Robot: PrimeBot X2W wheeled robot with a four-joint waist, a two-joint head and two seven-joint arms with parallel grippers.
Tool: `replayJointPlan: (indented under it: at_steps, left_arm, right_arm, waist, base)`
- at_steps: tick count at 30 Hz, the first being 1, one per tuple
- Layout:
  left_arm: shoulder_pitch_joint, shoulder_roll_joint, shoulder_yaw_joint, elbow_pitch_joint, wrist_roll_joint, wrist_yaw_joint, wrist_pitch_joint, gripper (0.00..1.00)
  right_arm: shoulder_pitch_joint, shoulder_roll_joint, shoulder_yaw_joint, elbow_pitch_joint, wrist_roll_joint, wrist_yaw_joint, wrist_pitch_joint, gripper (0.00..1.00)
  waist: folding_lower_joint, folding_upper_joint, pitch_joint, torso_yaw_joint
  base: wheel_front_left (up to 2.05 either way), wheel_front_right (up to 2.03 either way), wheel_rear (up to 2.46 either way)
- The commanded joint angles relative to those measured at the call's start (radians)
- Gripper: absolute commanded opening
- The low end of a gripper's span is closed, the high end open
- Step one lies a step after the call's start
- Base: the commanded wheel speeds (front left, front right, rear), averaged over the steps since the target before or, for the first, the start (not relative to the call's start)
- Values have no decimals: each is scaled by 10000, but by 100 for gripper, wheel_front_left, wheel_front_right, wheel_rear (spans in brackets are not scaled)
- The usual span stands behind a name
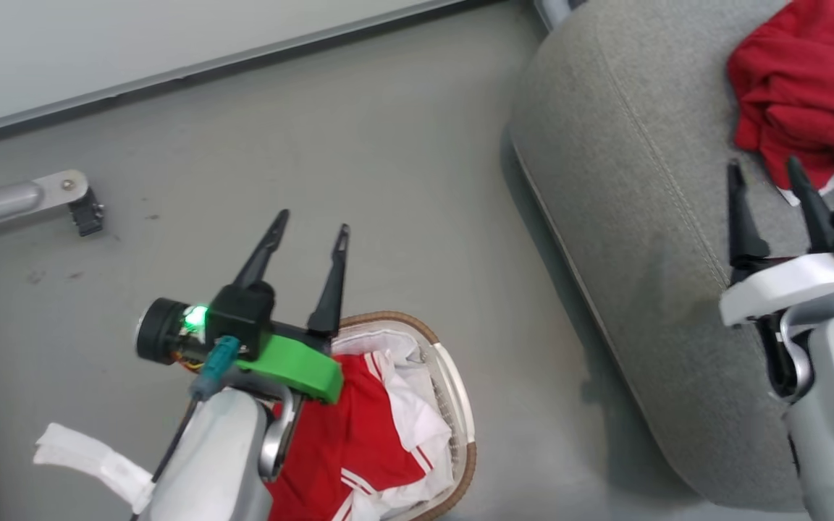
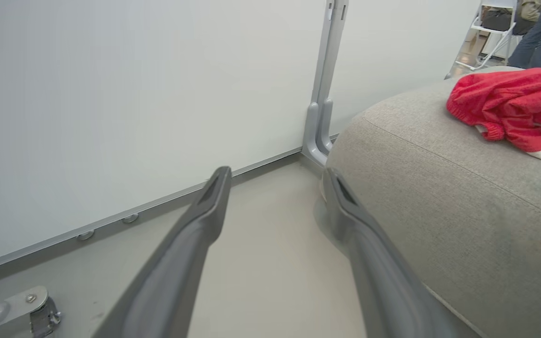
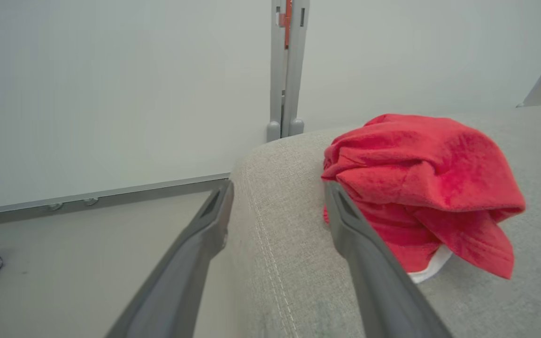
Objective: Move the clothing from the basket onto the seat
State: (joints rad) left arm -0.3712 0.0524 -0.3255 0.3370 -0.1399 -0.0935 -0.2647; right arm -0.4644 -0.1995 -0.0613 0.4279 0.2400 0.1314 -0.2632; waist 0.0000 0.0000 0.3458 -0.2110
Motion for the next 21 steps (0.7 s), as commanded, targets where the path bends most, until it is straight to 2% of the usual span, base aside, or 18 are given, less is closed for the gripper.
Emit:
replayJointPlan:
  at_steps: [1,10,21]
  left_arm:
    - [213,88,233,47,38,94,5,100]
    - [572,103,1971,108,66,494,4,100]
    - [1497,50,3461,387,209,382,4,100]
  right_arm:
    - [-28,39,169,-157,15,-14,-22,100]
    - [-87,451,945,-579,19,-14,-22,100]
    - [915,735,1007,-410,-235,-14,-22,100]
  waist:
    - [0,0,-314,419]
    - [0,0,-725,1256]
    - [0,0,-1572,1987]
  base:
    - [0,0,0]
    - [0,0,0]
    - [0,0,0]
